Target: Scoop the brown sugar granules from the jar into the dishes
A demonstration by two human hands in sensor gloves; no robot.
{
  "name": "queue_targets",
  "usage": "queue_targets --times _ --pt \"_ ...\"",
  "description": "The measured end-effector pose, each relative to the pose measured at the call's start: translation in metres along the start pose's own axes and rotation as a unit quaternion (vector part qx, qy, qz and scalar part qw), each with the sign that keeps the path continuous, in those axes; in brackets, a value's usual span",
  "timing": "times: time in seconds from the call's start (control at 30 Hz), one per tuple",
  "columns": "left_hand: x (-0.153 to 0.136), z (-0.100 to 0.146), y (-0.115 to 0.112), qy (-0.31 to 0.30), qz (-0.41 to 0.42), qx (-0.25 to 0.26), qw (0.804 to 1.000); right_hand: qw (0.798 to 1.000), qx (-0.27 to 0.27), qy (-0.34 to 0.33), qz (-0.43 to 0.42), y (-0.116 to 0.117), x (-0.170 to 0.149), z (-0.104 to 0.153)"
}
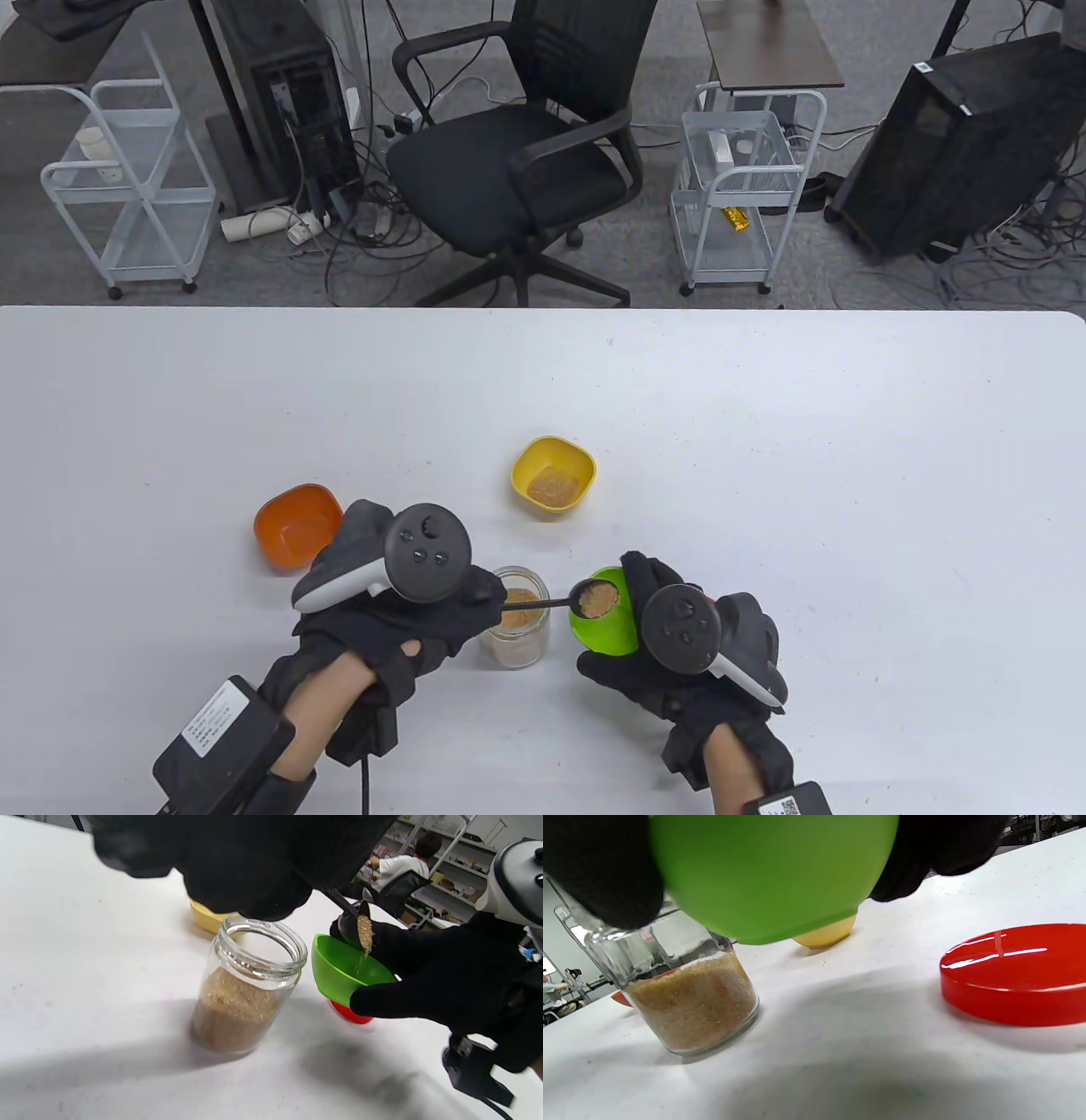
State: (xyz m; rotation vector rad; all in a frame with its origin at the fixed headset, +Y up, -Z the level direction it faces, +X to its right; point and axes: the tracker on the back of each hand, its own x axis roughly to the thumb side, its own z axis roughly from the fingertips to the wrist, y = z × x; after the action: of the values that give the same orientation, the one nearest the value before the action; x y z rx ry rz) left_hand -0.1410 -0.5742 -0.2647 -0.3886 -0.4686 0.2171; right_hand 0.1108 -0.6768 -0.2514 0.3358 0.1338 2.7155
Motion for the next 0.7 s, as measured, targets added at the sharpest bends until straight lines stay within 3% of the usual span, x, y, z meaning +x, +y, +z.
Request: queue_targets --times 0.17,0.27,0.7 --pt "0.018 0.005 -0.012 0.006 -0.088 0.101 0.991 1.0 -0.019 0.002 -0.003 -0.002 -0.001 0.001" --pt "0.024 0.005 -0.02 0.0 -0.133 0.109 0.985 1.0 -0.029 0.006 -0.002 -0.003 -0.002 0.001" --pt "0.023 0.023 -0.051 -0.037 -0.261 0.26 0.929 0.999 -0.048 0.017 -0.005 -0.004 -0.003 0.001"
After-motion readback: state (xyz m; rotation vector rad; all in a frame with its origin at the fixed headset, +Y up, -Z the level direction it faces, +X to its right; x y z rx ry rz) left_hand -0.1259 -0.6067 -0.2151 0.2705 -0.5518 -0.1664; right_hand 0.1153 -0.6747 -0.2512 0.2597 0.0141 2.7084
